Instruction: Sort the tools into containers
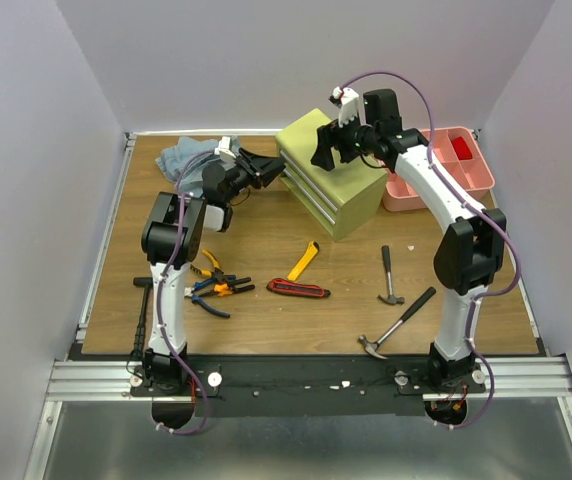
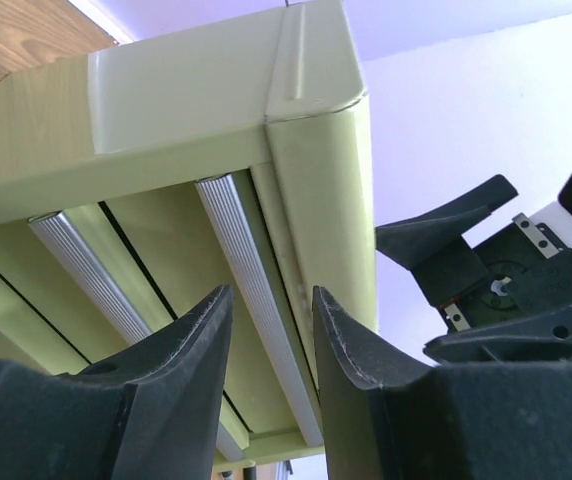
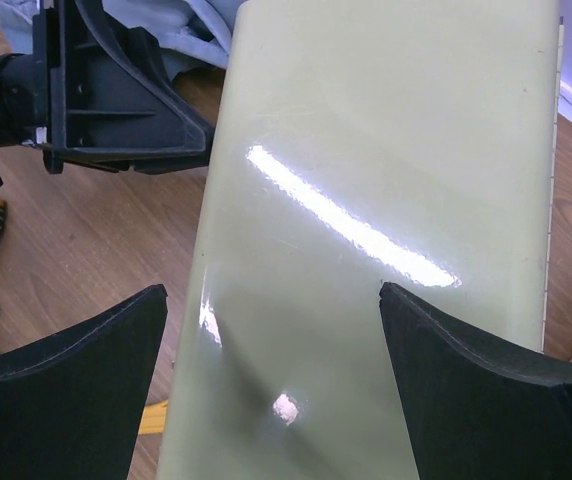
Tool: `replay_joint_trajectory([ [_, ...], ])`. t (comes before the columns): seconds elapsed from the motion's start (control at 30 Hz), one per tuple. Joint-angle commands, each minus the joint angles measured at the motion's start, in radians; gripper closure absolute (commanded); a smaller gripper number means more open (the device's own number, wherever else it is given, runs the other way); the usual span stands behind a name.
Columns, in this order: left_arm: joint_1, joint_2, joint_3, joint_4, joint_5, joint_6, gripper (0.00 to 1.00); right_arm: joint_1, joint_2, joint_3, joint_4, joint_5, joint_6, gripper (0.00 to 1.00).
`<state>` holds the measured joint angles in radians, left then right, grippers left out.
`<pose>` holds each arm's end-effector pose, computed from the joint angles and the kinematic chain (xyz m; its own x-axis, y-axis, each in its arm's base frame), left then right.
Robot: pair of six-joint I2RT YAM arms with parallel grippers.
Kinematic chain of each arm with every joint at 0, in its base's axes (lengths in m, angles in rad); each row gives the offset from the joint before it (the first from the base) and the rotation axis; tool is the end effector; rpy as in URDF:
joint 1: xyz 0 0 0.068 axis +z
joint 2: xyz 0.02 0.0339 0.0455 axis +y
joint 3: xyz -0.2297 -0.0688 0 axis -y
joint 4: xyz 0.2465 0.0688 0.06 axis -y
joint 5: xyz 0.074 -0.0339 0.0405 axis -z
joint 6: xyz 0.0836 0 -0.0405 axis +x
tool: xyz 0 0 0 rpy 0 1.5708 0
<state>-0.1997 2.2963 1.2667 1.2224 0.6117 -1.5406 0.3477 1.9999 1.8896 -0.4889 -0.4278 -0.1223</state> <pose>0.4713 -0.1444 0.1323 -0.7088 -0.6914 -0.1396 0.2093 -0.0171 -0.9777 0.4499 0.1999 0.2702 -0.4492 -0.2809 -0.8482 -0.6921 0.7097 0.1315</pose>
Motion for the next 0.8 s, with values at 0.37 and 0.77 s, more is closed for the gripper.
replay_joint_trajectory([
  [0.37, -0.029, 0.123, 0.126, -0.004, -0.023, -0.018, 0.55, -0.015, 0.102, -0.102, -0.290, 0.143, 0.016, 0.04],
  [0.77, -0.053, 0.150, 0.217, 0.026, -0.035, -0.038, 0.59, -0.012, 0.106, -0.122, -0.297, 0.143, 0.007, 0.04],
])
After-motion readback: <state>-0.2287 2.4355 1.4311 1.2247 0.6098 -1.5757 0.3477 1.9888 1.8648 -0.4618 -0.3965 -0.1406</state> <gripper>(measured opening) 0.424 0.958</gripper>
